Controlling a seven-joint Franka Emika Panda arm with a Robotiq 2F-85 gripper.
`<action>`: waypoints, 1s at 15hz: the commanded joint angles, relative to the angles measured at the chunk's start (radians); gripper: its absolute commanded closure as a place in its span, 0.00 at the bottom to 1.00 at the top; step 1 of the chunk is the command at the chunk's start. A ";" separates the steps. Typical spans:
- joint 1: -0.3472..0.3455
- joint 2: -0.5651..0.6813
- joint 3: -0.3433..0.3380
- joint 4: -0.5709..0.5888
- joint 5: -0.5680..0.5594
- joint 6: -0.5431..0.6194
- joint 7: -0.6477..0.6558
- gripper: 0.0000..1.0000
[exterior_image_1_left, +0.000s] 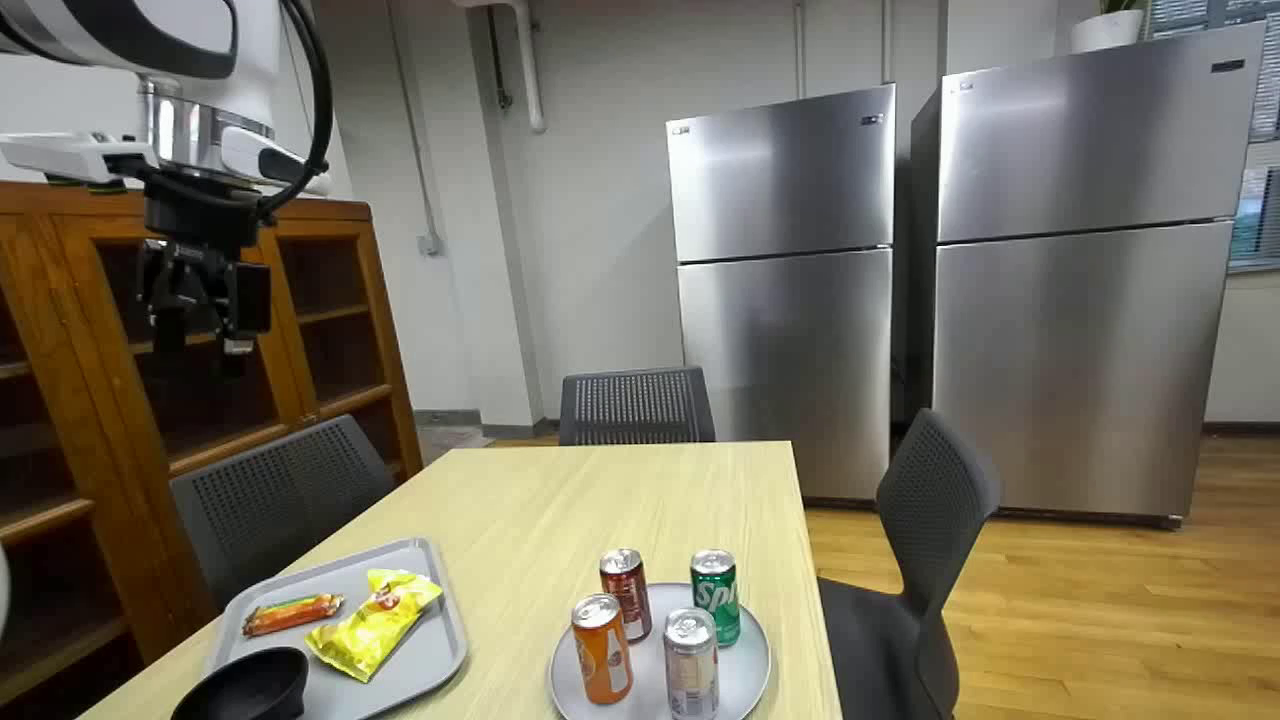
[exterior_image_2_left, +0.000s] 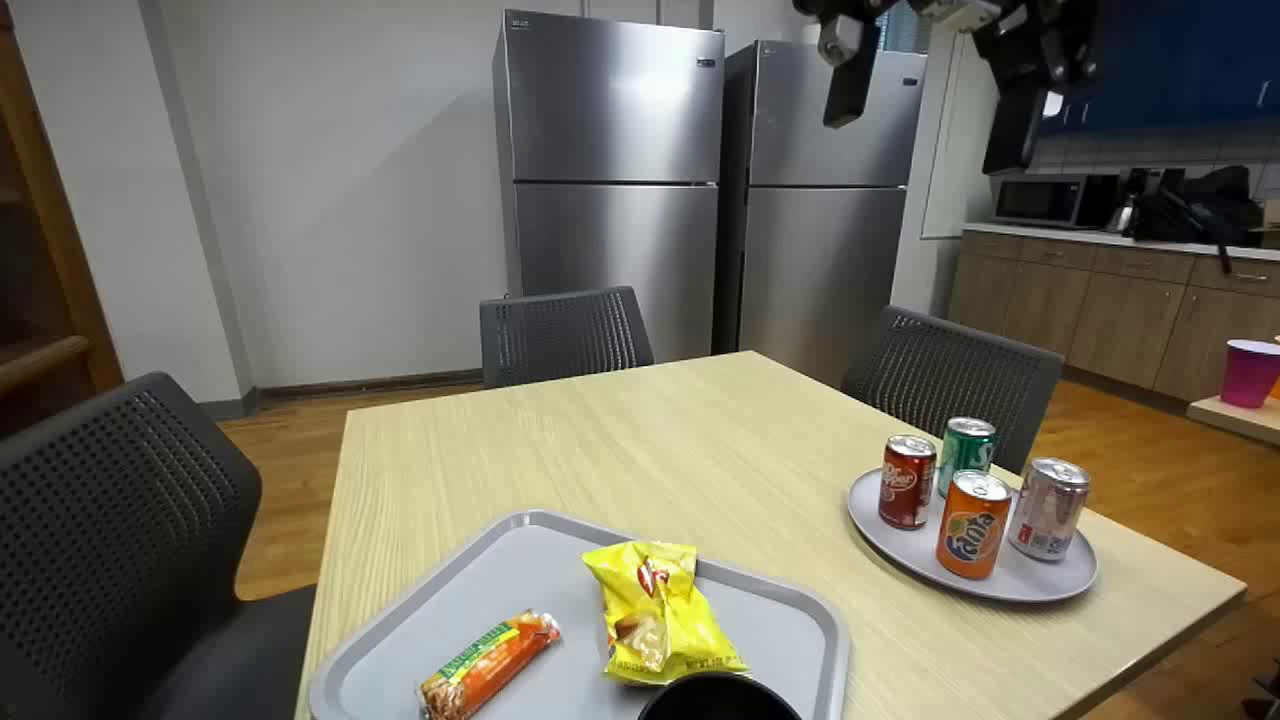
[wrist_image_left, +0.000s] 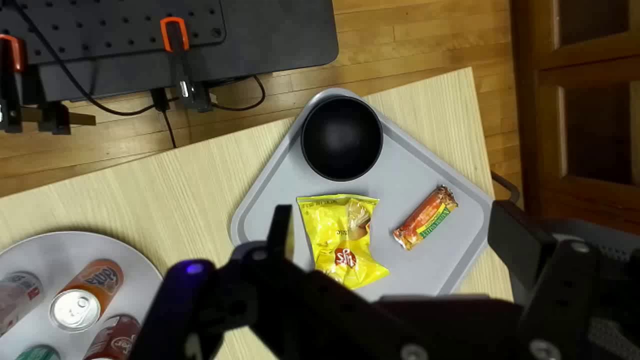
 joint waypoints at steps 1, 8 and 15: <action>-0.018 0.000 0.015 0.002 0.008 -0.005 -0.008 0.00; -0.018 0.000 0.015 0.002 0.008 -0.005 -0.008 0.00; -0.015 0.049 0.034 -0.015 0.001 0.039 -0.009 0.00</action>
